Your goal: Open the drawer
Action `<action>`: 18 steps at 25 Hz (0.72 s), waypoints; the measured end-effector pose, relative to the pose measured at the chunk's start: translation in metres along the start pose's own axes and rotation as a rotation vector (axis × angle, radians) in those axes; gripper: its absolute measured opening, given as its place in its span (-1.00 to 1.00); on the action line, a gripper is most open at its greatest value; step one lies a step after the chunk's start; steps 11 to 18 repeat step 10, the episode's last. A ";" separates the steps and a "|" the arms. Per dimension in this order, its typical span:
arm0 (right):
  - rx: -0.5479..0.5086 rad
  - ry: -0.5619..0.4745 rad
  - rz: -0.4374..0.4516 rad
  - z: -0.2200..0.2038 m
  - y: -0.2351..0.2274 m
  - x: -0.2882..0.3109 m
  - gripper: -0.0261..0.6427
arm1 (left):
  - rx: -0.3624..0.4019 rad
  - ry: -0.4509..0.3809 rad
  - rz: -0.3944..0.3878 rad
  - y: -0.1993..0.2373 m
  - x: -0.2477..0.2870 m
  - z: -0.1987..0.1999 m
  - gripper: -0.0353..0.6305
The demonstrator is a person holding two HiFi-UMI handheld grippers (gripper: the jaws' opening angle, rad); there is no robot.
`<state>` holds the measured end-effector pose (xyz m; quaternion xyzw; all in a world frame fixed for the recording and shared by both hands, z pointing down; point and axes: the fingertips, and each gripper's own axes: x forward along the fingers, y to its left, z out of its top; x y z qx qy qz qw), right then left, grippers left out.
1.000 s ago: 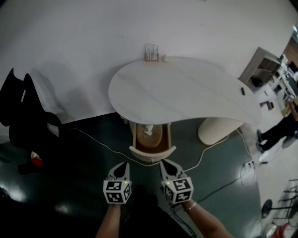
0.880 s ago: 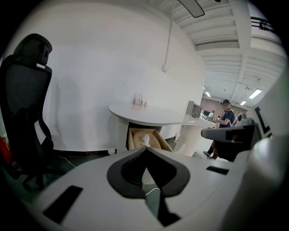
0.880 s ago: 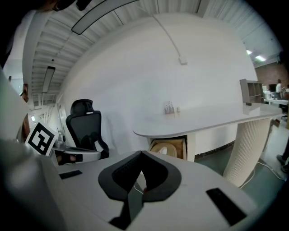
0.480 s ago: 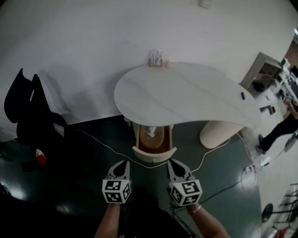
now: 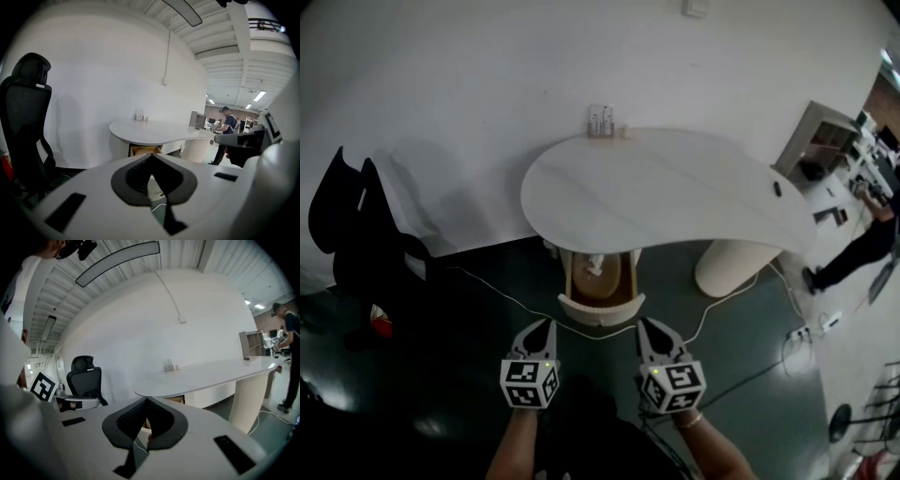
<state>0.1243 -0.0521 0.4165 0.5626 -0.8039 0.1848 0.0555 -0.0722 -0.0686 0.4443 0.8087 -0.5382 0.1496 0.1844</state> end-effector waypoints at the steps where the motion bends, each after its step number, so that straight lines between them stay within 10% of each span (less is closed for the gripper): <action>1: 0.000 -0.002 -0.001 0.001 -0.001 -0.001 -0.91 | 0.001 -0.002 0.000 -0.001 0.000 0.001 -0.88; 18: 0.007 -0.009 -0.007 0.004 -0.003 -0.010 -0.91 | 0.012 0.008 0.007 -0.003 -0.009 0.000 -0.88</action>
